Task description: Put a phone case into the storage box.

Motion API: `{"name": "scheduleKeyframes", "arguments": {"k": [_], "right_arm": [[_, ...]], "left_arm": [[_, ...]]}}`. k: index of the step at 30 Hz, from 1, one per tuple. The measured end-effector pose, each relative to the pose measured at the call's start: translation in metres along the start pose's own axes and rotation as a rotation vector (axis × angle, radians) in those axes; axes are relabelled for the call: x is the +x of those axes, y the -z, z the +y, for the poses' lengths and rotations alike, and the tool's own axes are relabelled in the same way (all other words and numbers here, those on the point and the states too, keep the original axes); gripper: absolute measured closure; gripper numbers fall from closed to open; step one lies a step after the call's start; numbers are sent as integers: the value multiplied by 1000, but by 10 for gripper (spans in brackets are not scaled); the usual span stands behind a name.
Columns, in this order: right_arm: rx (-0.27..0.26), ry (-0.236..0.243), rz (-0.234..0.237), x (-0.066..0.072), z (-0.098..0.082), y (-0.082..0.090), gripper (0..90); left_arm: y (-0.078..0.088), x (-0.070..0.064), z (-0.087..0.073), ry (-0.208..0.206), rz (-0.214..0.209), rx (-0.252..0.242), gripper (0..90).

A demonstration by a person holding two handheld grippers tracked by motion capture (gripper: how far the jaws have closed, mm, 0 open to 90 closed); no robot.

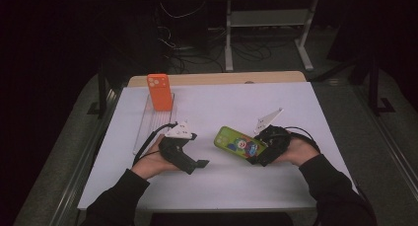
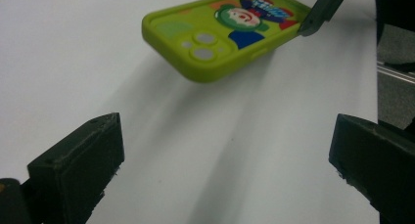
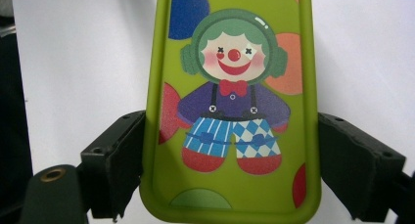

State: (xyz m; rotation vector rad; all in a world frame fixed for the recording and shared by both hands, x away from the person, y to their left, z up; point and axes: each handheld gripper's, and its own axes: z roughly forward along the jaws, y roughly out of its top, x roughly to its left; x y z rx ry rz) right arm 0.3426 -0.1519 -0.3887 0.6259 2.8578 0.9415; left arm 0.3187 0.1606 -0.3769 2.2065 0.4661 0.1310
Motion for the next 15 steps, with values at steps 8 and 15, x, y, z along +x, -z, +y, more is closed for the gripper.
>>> {"name": "scheduleKeyframes", "arguments": {"k": [8, 15], "right_arm": [[10, 56, 46, -3, 7, 0, 154], [40, 125, 101, -6, 18, -4, 153]], "left_arm": [[6, 7, 13, -36, -14, -19, 0], [4, 14, 28, -119, -59, 7, 0]]}}
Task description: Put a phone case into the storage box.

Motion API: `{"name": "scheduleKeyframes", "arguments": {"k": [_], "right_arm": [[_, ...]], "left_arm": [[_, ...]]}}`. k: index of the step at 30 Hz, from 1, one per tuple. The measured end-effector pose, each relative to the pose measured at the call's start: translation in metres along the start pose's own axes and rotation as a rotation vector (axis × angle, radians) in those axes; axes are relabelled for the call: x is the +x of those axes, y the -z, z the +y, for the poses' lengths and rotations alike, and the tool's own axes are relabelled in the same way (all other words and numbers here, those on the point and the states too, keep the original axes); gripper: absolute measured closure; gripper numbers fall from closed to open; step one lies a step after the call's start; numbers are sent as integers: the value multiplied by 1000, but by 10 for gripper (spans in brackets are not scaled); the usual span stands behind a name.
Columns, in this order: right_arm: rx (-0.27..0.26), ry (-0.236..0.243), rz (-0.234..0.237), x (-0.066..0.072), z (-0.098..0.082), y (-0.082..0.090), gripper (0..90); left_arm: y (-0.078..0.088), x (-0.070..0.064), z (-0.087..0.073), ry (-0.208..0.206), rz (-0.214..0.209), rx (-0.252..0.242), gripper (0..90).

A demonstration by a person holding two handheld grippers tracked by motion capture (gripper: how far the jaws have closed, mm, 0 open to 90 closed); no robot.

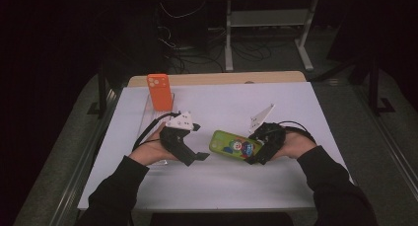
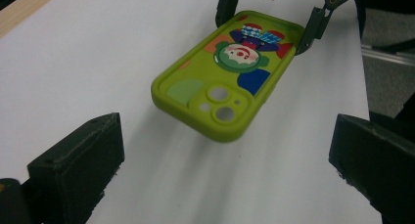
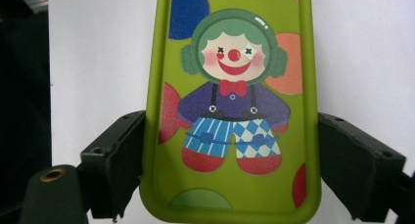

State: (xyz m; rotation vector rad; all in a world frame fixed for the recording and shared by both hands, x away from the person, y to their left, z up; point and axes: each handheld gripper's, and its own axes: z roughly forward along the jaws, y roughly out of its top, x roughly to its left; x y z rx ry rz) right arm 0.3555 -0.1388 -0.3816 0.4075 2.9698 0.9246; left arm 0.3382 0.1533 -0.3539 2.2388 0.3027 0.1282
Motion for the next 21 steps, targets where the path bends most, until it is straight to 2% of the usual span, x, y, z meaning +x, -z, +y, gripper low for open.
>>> {"name": "scheduleKeyframes", "arguments": {"k": [3, 6, 8, 13, 15, 21], "right_arm": [[5, 17, 27, -2, 5, -1, 153], [20, 50, 37, -1, 11, -2, 153], [16, 66, 60, 0, 15, -3, 153], [23, 112, 84, 5, 27, -5, 153], [23, 125, 93, 8, 31, -8, 153], [38, 156, 134, 18, 39, -17, 153]], "left_arm": [[-2, 5, 4, -18, -35, -2, 0], [-3, 11, 8, -37, -47, -1, 0], [-4, 13, 11, -41, -61, 0, 0], [-9, 12, 14, -76, -105, 14, 0], [-12, 9, 14, -94, -127, 27, 0], [-27, -1, 12, -148, -179, 122, 0]]}}
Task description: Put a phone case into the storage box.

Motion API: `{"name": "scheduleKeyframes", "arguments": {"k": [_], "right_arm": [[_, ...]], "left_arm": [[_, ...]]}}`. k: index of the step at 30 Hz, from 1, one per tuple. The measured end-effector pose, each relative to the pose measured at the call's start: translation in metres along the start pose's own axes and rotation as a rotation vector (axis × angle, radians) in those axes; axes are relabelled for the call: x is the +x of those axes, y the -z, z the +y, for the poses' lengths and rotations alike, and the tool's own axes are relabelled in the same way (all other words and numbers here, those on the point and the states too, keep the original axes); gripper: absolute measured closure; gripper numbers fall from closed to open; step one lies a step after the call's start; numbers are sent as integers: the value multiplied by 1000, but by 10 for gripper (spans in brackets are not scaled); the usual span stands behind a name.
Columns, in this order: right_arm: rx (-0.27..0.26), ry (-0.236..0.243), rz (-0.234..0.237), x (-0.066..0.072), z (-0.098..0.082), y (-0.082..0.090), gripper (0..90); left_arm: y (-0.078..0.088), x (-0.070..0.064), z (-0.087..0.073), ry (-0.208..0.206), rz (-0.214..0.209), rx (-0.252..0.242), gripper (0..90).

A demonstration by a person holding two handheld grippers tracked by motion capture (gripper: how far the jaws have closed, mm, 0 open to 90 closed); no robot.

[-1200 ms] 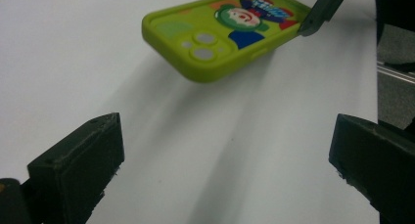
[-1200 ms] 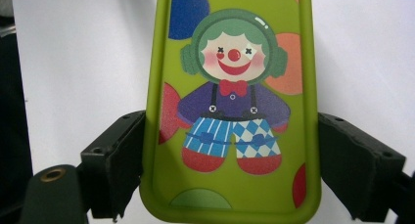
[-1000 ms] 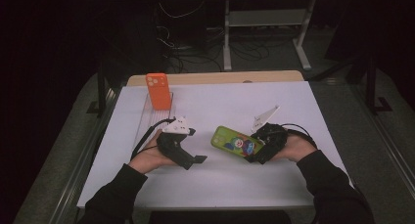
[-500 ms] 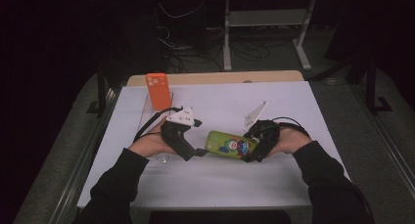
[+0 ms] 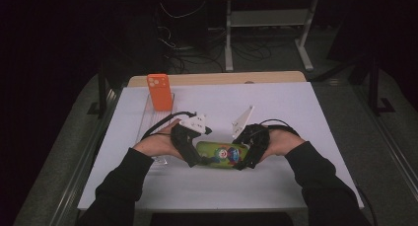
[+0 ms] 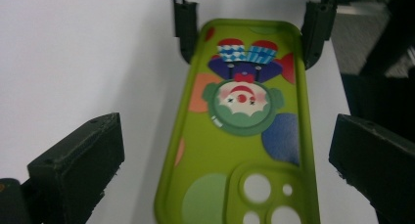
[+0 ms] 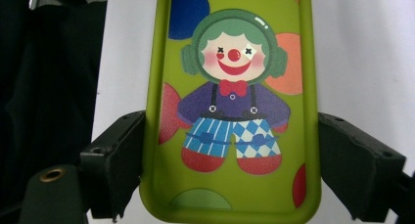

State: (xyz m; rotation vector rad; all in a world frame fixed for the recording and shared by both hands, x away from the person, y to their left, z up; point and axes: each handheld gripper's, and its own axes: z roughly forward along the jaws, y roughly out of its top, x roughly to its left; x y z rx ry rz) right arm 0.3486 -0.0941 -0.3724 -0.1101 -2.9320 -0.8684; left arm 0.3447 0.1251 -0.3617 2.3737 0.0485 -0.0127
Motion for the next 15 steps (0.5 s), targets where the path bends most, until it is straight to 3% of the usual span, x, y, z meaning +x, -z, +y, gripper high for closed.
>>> {"name": "scheduleKeyframes", "arguments": {"k": [5, 10, 15], "right_arm": [[12, 7, 11, 3, 3, -5, 153], [10, 34, -4, 4, 3, -4, 153], [-3, 51, -12, 4, 4, 0, 153]], "left_arm": [[-10, -4, 1, -49, -36, 57, 0], [-18, -6, -2, -50, -51, 111, 0], [-21, -6, -4, -39, -66, 114, 58]]}}
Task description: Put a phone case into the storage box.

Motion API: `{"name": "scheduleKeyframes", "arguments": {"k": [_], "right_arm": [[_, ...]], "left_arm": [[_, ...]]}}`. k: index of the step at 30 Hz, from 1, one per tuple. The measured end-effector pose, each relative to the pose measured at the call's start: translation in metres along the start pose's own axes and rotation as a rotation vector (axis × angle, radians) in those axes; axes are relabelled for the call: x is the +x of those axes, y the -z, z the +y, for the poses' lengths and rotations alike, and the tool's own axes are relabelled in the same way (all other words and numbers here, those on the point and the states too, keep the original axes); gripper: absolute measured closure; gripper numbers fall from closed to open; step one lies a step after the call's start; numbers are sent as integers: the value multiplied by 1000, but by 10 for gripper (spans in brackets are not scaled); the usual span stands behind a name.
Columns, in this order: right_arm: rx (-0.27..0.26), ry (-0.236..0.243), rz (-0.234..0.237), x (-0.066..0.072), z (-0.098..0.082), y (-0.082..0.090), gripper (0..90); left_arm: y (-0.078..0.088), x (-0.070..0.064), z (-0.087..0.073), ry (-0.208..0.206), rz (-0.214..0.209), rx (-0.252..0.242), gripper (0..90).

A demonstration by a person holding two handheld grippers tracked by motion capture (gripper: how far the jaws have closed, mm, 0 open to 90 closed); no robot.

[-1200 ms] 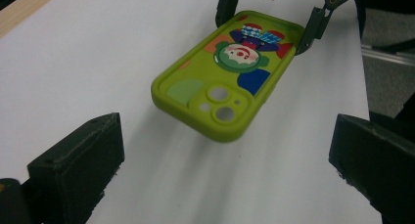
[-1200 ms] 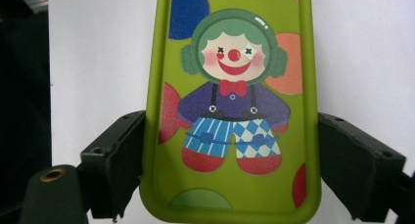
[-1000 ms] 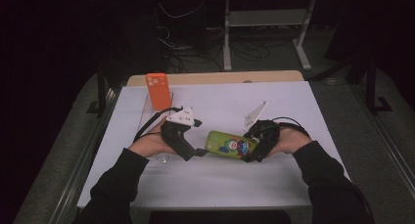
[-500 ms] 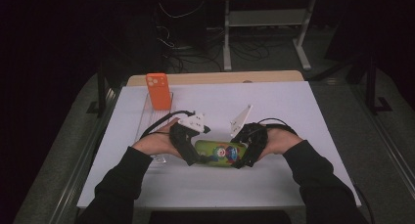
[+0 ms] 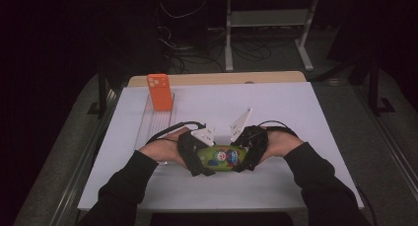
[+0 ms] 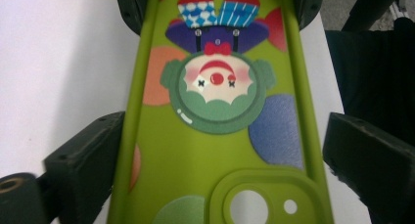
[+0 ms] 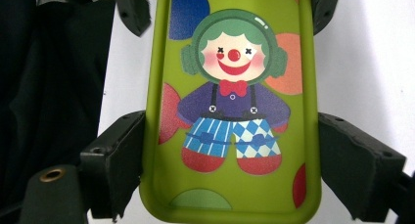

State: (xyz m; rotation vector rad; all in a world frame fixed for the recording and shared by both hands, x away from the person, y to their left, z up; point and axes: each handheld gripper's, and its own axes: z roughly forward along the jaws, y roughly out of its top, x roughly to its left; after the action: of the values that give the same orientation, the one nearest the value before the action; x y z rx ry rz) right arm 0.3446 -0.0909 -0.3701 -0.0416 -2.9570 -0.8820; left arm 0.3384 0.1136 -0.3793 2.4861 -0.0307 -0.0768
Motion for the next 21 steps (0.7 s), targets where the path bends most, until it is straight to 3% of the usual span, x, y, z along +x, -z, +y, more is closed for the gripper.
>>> {"name": "scheduleKeyframes", "arguments": {"k": [5, 16, 21], "right_arm": [[4, -2, 0, 1, 1, 1, 153], [-5, -6, 9, 2, 0, 1, 146], [-30, -46, -13, 2, -4, 3, 104]], "left_arm": [[1, 1, -1, 13, 5, -9, 137], [1, 0, -2, 16, -5, -10, 159], [3, 0, -2, 12, 13, 9, 160]]}}
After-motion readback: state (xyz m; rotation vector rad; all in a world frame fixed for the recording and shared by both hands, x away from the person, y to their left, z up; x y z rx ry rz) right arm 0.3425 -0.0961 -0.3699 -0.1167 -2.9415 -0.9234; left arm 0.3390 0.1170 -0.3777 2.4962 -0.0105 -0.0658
